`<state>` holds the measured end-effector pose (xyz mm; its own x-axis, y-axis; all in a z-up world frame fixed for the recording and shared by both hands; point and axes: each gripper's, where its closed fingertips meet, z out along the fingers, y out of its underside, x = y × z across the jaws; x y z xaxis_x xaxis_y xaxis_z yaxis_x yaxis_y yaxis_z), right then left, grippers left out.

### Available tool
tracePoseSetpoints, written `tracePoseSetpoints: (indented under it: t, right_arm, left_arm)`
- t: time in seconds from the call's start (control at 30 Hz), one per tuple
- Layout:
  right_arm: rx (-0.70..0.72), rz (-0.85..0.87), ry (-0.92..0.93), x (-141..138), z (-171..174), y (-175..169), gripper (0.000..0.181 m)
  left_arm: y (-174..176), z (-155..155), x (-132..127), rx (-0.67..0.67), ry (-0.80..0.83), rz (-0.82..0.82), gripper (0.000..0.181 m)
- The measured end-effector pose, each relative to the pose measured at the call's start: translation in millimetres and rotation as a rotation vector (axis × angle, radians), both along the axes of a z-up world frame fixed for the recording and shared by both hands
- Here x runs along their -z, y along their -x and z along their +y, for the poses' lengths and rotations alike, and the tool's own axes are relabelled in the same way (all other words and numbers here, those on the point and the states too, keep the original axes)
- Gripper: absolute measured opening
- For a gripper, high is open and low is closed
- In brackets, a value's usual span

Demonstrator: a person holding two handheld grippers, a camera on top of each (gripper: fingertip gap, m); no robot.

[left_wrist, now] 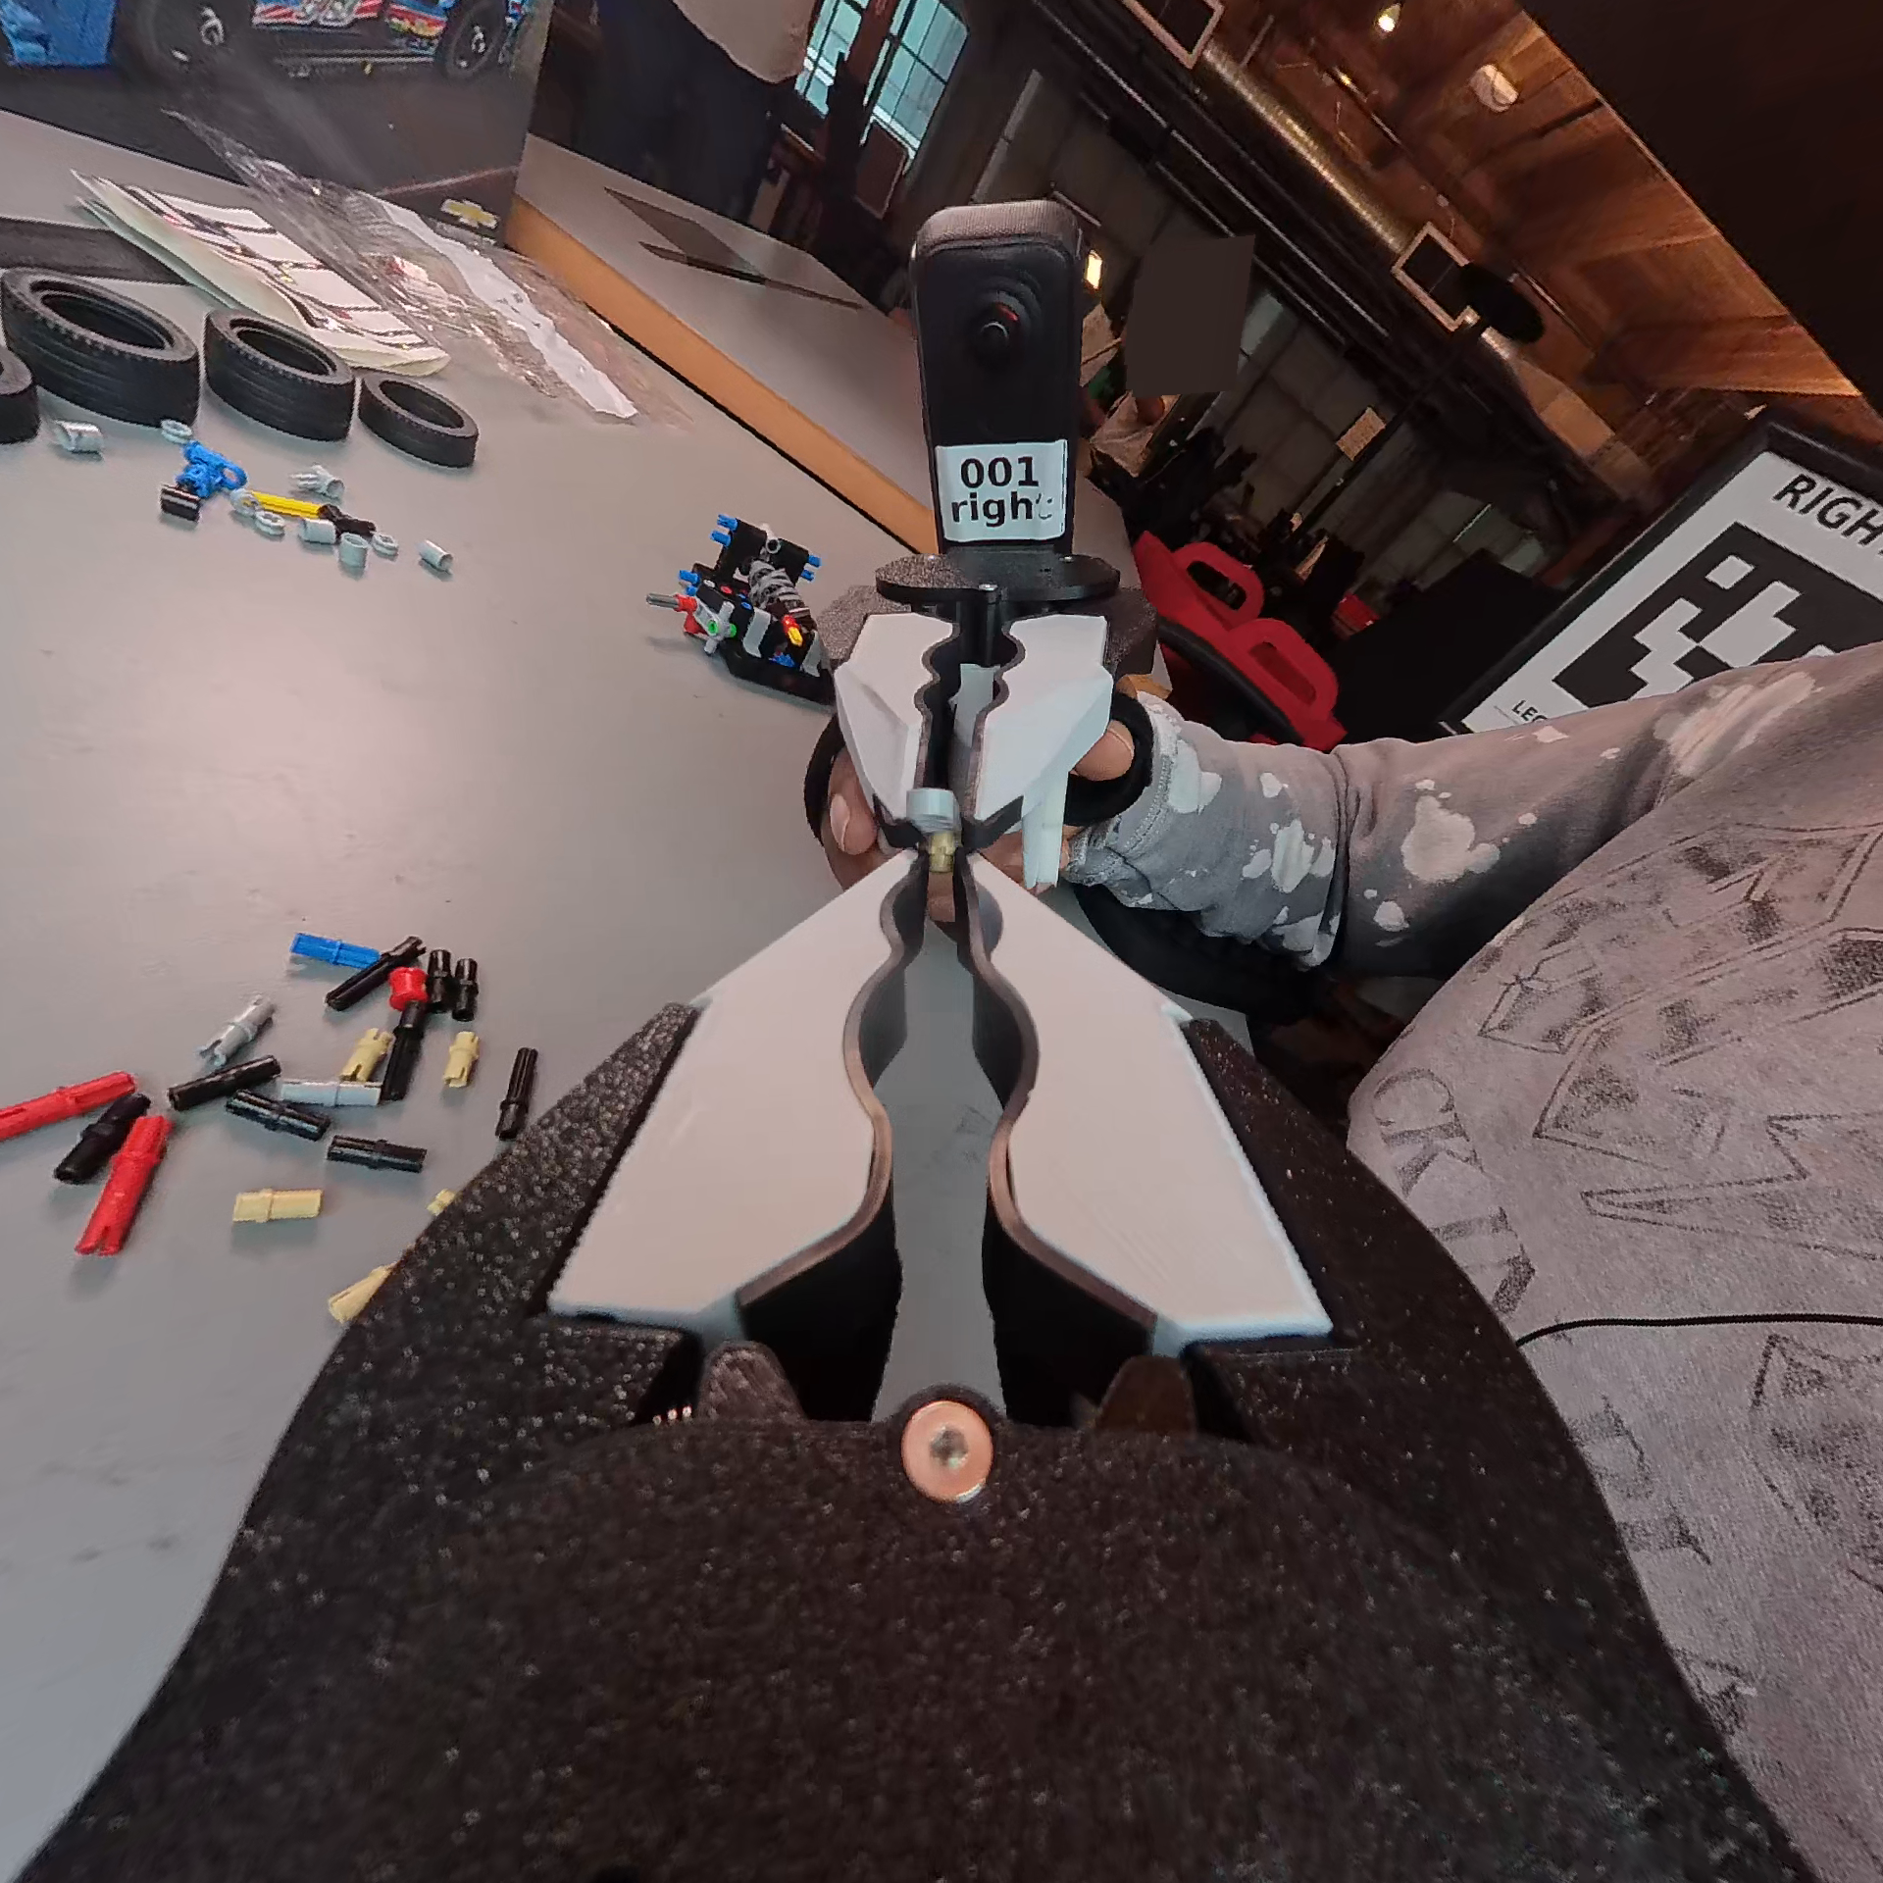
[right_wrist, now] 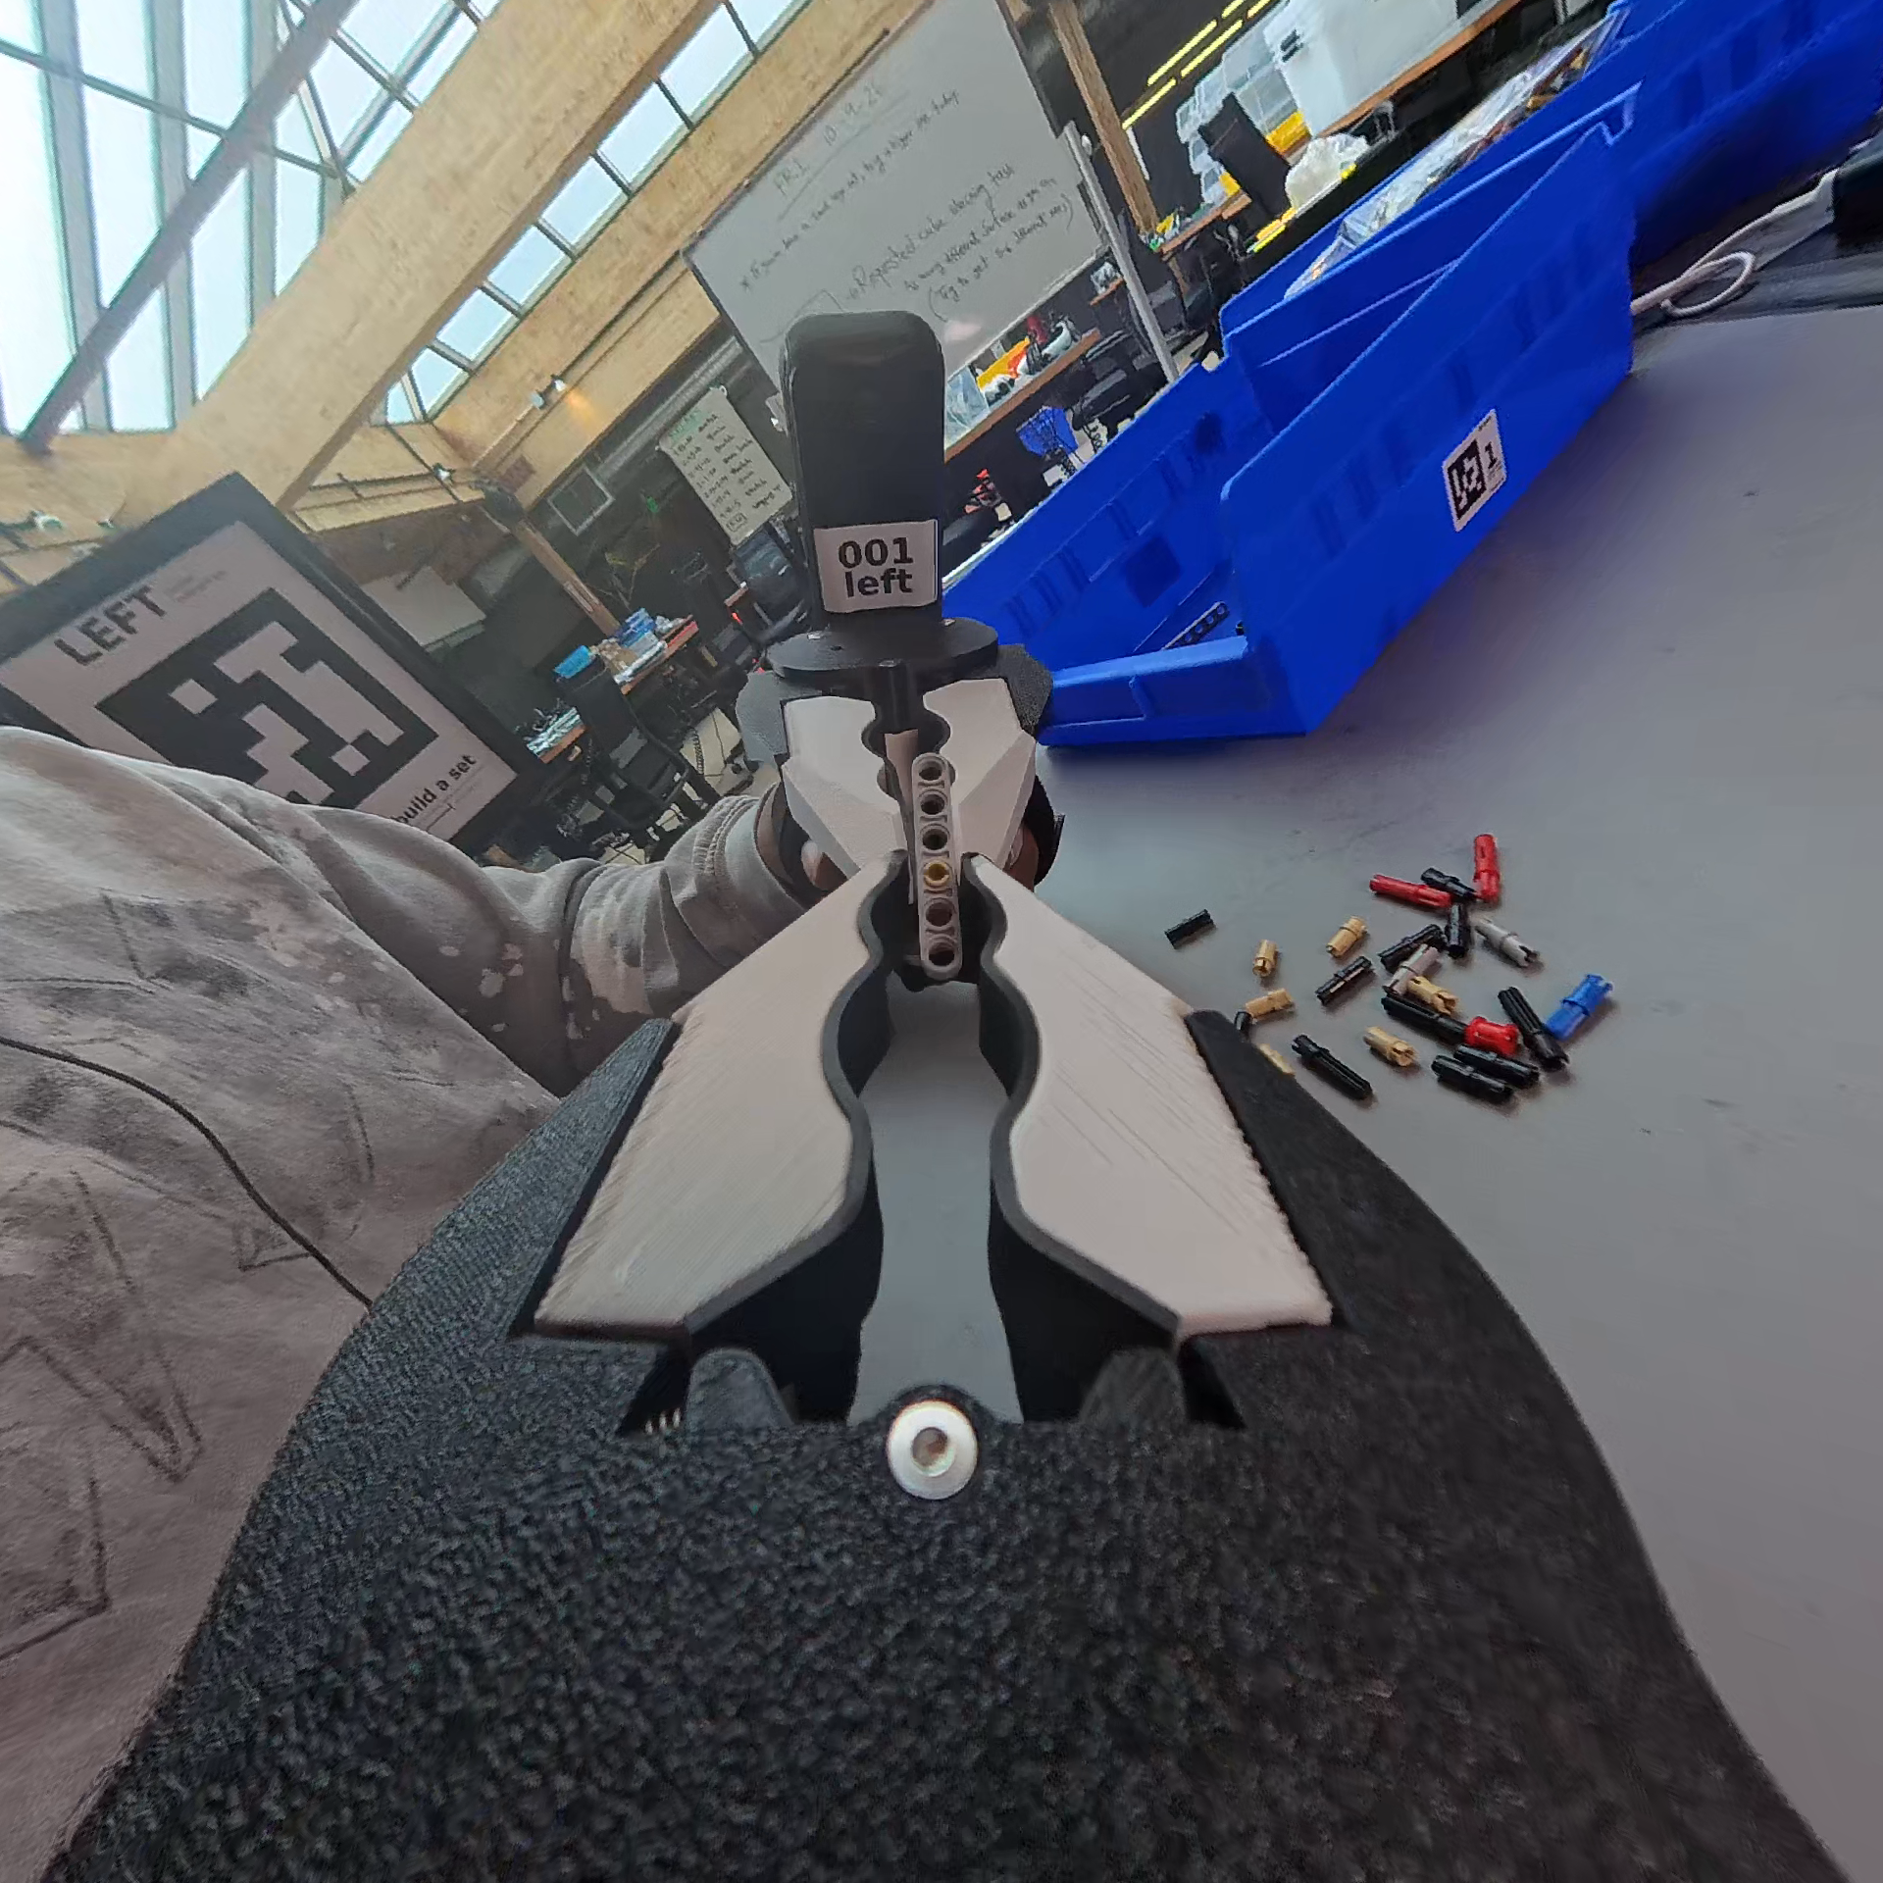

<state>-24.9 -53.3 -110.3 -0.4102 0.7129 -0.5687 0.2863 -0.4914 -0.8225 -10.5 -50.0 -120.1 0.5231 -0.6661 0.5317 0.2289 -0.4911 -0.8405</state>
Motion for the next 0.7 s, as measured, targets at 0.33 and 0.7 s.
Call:
tracePoseSetpoints:
  t: [0.33, 0.7]
  right_arm:
    - [-0.018, 0.018, -0.098, -0.1, -5.0, -3.7, 0.007]
    - [0.05, 0.155, -0.142, -19.8, -4.3, -4.2, 0.006]
  left_arm:
    - [4.7, -2.3, -10.0, -0.025, -0.06, -0.002, 0.004]
    - [1.3, -7.2, -22.5, -0.006, -0.066, -0.08, 0.003]
